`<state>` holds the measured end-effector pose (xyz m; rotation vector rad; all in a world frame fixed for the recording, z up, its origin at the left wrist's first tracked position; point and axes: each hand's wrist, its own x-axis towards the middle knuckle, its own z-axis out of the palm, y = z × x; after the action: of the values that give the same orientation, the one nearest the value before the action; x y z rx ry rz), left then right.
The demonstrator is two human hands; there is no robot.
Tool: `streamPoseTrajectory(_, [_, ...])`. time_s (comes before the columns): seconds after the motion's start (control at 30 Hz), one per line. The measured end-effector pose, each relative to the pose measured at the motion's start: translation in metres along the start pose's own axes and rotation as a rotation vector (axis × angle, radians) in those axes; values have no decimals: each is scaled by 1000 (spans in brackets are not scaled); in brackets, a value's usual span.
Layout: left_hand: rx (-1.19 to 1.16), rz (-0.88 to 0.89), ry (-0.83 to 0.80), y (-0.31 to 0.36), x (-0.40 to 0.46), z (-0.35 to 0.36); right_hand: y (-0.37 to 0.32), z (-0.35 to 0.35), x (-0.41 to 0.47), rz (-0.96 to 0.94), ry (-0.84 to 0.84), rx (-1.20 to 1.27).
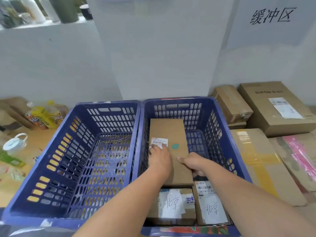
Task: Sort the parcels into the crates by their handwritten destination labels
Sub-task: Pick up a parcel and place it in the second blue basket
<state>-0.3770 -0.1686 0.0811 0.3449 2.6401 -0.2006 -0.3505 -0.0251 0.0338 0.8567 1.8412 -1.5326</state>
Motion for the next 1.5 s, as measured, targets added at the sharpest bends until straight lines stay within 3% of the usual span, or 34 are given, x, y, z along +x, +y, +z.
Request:
streamPoseTrajectory(0.13, [-17,45,-84,-9,3,-3,-2,1,2,17,-15,-71])
streamPoseTrajectory(0.27, [-162,39,-274,-13,3,5,-3,4,0,35,-18,-216])
streamPoseTrajectory(0.63, [45,54,-99,-13,16,28,7,3,16,44,-40,-322])
streamPoseTrajectory(0.97, [234,79,-6,-5,17,33,12,6,18,-48,94,-708])
streamPoseTrajectory(1.2, [92,66,-31,-3,3,34,5,28,-4,-2,287,-712])
streamPoseTrajectory(1.5, [-211,152,-31,5,-43,-4,-27,-14,-97,-328,429,-542])
